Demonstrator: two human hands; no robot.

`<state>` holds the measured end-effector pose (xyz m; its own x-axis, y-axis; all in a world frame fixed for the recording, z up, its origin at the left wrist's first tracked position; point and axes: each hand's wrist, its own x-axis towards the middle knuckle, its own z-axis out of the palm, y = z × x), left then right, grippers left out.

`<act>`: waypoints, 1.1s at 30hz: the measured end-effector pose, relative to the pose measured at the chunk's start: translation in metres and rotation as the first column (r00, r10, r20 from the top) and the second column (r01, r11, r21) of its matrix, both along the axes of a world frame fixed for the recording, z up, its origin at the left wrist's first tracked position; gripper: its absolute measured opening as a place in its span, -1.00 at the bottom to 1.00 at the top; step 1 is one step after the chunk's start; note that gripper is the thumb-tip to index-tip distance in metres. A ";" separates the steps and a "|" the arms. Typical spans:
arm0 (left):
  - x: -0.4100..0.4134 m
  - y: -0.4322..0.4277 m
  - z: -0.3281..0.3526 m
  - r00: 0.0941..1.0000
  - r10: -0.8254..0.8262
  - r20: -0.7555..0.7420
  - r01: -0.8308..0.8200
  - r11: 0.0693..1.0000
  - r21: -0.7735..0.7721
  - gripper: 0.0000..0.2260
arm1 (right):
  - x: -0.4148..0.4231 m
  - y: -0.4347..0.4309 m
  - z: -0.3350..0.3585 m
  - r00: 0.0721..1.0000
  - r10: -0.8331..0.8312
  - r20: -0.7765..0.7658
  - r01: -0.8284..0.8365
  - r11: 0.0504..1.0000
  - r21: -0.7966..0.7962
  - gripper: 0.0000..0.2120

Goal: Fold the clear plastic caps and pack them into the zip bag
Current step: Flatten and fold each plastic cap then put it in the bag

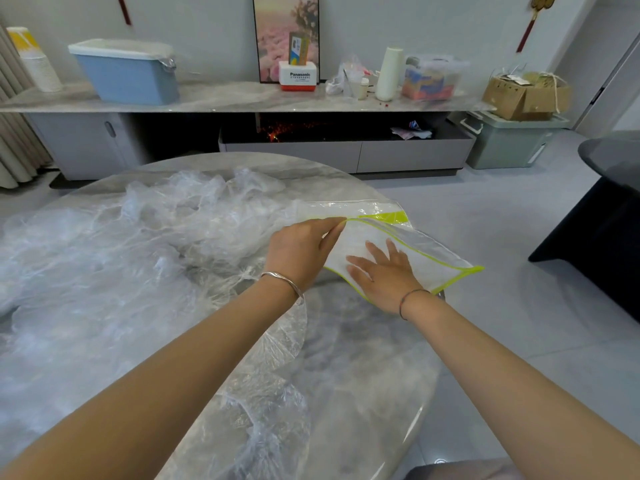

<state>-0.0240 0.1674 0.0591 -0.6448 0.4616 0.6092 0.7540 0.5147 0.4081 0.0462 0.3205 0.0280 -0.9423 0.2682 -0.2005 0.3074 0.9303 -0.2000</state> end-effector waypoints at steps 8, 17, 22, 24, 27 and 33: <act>-0.002 -0.003 -0.001 0.997 0.039 -0.070 -0.036 0.998 0.048 -0.58 | -0.019 0.005 -0.022 0.976 -0.149 0.156 0.164 0.983 -0.085 -0.51; -0.013 0.000 -0.021 0.979 0.139 0.148 -0.075 0.925 -0.374 -0.70 | 0.009 -0.022 -0.002 0.994 0.082 0.072 -0.064 0.973 -0.223 -0.52; -0.001 -0.058 -0.036 0.958 0.023 0.287 0.155 0.800 -0.579 -0.52 | 0.053 -0.057 0.008 0.946 0.293 0.140 -0.255 0.938 -0.236 -0.52; 0.010 -0.091 -0.037 0.960 -0.011 0.280 0.173 0.807 -0.565 -0.54 | 0.063 -0.072 0.000 0.939 0.338 0.060 -0.318 0.924 -0.213 -0.57; 0.034 -0.136 -0.041 0.933 -0.057 0.355 0.260 0.791 -0.555 -0.49 | 0.068 -0.097 -0.019 0.956 0.268 -0.118 -0.287 0.937 -0.200 -0.70; 0.074 -0.170 -0.060 0.892 -0.086 0.444 0.329 0.798 -0.505 -0.12 | 0.065 -0.127 -0.041 0.990 0.118 -0.073 -0.139 0.871 -0.471 -0.79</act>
